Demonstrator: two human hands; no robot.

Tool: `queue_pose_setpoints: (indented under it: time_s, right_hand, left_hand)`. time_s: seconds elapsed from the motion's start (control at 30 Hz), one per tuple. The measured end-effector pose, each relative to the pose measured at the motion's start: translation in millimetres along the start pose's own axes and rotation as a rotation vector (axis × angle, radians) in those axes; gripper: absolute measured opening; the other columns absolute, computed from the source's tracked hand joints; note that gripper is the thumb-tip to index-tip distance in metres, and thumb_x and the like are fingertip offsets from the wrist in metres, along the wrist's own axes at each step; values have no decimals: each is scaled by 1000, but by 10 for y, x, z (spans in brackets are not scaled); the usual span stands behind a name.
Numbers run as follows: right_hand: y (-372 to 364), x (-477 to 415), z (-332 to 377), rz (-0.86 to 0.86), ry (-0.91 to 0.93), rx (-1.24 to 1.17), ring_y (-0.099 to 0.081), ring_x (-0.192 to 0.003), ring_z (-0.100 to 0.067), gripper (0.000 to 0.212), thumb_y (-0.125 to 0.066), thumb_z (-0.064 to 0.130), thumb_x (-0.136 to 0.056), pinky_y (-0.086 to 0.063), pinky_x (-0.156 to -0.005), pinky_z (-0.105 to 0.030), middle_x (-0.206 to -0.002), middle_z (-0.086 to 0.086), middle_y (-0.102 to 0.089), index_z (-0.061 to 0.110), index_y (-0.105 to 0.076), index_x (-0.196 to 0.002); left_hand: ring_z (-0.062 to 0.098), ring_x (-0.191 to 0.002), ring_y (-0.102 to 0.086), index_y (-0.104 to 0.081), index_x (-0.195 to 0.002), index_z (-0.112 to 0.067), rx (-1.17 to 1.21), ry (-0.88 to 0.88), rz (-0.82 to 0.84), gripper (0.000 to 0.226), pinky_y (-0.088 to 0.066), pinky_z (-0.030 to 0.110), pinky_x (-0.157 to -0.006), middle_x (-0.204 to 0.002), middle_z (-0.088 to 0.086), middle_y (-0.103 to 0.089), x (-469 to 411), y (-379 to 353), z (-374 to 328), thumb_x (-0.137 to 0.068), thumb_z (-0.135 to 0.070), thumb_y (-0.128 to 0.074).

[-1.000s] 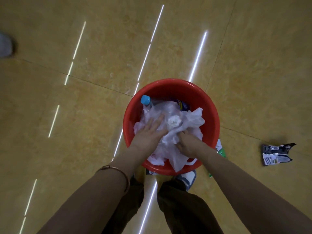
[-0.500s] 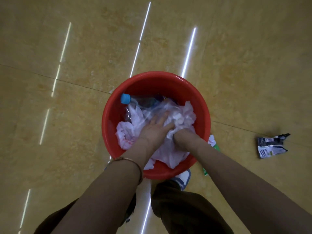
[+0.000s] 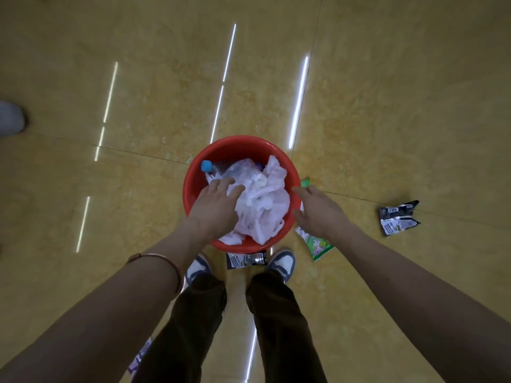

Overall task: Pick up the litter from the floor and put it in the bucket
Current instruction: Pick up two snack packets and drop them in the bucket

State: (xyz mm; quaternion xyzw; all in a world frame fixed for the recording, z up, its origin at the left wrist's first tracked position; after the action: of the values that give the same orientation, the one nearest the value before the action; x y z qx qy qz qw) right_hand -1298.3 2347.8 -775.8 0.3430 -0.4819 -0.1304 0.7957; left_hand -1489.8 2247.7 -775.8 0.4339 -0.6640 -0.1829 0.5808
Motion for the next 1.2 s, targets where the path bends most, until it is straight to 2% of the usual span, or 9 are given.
queue_pose_setpoints:
  time_s: [0.17, 0.27, 0.37, 0.47, 0.53, 0.77, 0.9, 1.03, 1.2]
  right_hand:
    - [648, 464, 171, -220, 78, -108, -51, -117, -24, 54, -51, 34, -92, -49, -86, -40, -131, -8, -47, 20, -35, -142]
    - [1032, 729, 274, -302, 130, -184, -49, -119, -18, 55, -53, 37, -92, -47, -90, -38, -131, -3, -49, 22, -36, -142]
    - [1440, 1052, 351, -390, 165, -284, -52, -113, -13, 55, -55, 41, -90, -47, -88, -34, -128, 3, -52, 24, -39, -140]
    - [1847, 1455, 409, -483, 187, -408, -56, -102, -12, 52, -58, 42, -89, -49, -85, -34, -119, 5, -57, 25, -46, -136]
    - [2052, 1779, 419, -519, 194, -460, -57, -99, -12, 49, -59, 43, -88, -50, -86, -35, -114, 6, -59, 25, -49, -133]
    - [2267, 3100, 310, -571, 122, -470, -58, -98, -11, 50, -56, 50, -86, -50, -82, -31, -112, 9, -57, 29, -49, -131]
    - [2242, 3929, 175, -661, 2, -455, -58, -97, -10, 51, -56, 49, -87, -47, -82, -28, -113, 8, -57, 28, -47, -133]
    - [2050, 4682, 84, -738, -109, -425, -59, -95, -12, 51, -56, 46, -89, -46, -81, -27, -113, 6, -58, 25, -47, -134]
    - [1687, 5416, -79, -750, -226, -411, -59, -97, -12, 54, -54, 51, -88, -50, -83, -31, -116, 6, -57, 27, -45, -135]
  left_hand:
    - [33, -118, -44, -49, -132, -12, 245, -96, -318, 45, -43, 45, -94, -133, 13, -45, 368, 697, -349, -88, -19, -55]
    - [24, -116, -48, -51, -129, -13, 360, -154, -437, 38, -43, 35, -94, -128, 7, -51, 586, 1170, -652, -91, -21, -52]
    - [11, -100, -57, -53, -125, -19, 485, -171, -471, 32, -48, 28, -86, -113, -1, -59, 893, 1649, -945, -93, -25, -53]
    - [8, -80, -61, -61, -109, -19, 539, -193, -499, 21, -50, 23, -76, -88, -8, -64, 1290, 2100, -1196, -90, -27, -60]
    - [6, -76, -60, -64, -102, -19, 524, -210, -537, 17, -49, 19, -71, -83, -10, -63, 1577, 2345, -1365, -88, -29, -63]
    - [6, -92, -56, -59, -112, -21, 440, -365, -557, 25, -50, 31, -84, -104, -9, -56, 2422, 2681, -1887, -92, -34, -54]
    - [8, -101, -54, -55, -118, -22, 415, -481, -538, 31, -44, 26, -86, -117, -7, -48, 2849, 2674, -2135, -91, -37, -55]
    - [17, -101, -56, -52, -123, -22, 383, -547, -501, 36, -44, 30, -91, -126, -4, -42, 3206, 2520, -2321, -90, -36, -56]
    - [15, -126, -37, -47, -130, -22, 317, -644, -460, 42, -30, 23, -100, -134, 0, -37, 3476, 2270, -2606, -91, -35, -55]
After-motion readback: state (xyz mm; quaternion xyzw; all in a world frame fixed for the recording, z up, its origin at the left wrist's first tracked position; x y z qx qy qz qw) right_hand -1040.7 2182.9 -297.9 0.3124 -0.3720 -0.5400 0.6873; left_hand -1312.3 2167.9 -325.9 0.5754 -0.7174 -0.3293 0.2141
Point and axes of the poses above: each hand's wrist, its own x-axis away from the middle knuckle, its own y-axis out of the back of the hand, z = x × y, the point moved 2 cm from there along -x, towards the middle knuckle
